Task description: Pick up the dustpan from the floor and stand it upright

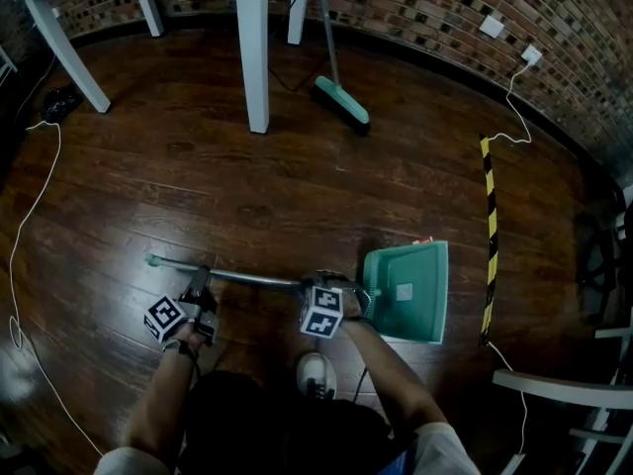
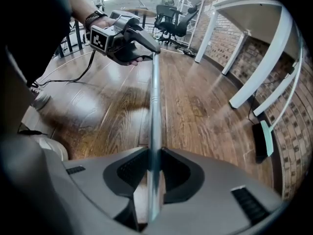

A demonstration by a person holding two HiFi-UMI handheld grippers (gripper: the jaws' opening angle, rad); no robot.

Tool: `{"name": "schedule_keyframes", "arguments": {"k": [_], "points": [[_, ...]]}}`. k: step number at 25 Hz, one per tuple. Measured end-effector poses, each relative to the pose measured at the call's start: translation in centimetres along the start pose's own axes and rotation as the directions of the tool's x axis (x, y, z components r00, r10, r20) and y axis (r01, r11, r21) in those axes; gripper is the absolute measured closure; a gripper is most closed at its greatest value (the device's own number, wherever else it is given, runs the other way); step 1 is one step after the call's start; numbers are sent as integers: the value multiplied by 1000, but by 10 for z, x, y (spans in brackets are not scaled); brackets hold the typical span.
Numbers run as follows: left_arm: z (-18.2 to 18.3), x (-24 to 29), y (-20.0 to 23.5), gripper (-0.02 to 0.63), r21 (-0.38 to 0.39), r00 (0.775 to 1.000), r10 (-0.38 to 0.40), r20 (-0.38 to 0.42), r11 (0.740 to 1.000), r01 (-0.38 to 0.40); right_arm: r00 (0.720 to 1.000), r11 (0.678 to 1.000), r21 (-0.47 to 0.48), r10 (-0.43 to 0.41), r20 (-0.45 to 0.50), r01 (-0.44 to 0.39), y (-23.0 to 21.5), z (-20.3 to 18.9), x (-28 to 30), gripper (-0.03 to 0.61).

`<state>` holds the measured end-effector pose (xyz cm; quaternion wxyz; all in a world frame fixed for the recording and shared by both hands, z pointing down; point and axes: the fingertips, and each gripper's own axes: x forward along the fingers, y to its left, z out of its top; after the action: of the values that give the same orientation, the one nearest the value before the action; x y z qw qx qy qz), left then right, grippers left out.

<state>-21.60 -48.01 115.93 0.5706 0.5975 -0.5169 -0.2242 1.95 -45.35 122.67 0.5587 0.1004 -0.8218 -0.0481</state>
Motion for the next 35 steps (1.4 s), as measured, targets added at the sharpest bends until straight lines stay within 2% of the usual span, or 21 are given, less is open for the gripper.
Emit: {"name": "schedule_keyframes", "arguments": {"k": [4,8,12,14,16,18,20,22,25,28,31,33,35], "points": [[20,-3,-45,537,33,998,-63,-2,997,63,997,998,43,-56,54,53,-12,18,-19,495],[44,-9,-107,537,177,993,-119,4,977,117,981,986,124,-129,143,111,-29,46,-48,495],[54,-12,-186,538,292,973,-229,-6,931,220,953,964,201,-215,212,172,-47,67,-78,495],[55,-14,-221,538,361,965,-261,-25,898,252,938,952,242,-248,241,190,-53,74,-92,494],[53,-16,-252,538,428,957,-284,-51,860,278,922,939,277,-279,268,204,-60,80,-103,495],[51,-19,-277,538,491,958,-275,-78,826,277,906,927,310,-306,292,213,-65,86,-113,494],[48,-22,-302,538,570,963,-252,-99,778,263,891,915,345,-324,318,209,-69,91,-123,494],[45,-27,-330,538,649,965,-236,-113,718,251,875,904,377,-341,345,203,-74,96,-133,495],[31,-32,-371,537,720,957,-245,-159,634,282,844,885,424,-370,388,193,-85,105,-147,494],[9,-36,-409,537,798,946,-240,-219,513,315,813,868,464,-396,427,180,-94,113,-161,495],[-14,-38,-434,535,856,940,-221,-262,397,332,799,853,493,-412,438,170,-101,117,-168,495],[-27,-36,-444,532,872,938,-207,-279,355,338,793,841,517,-420,441,158,-105,119,-169,496],[-40,-31,-452,523,875,934,-193,-299,335,349,783,829,542,-427,452,139,-109,120,-170,497]]}}
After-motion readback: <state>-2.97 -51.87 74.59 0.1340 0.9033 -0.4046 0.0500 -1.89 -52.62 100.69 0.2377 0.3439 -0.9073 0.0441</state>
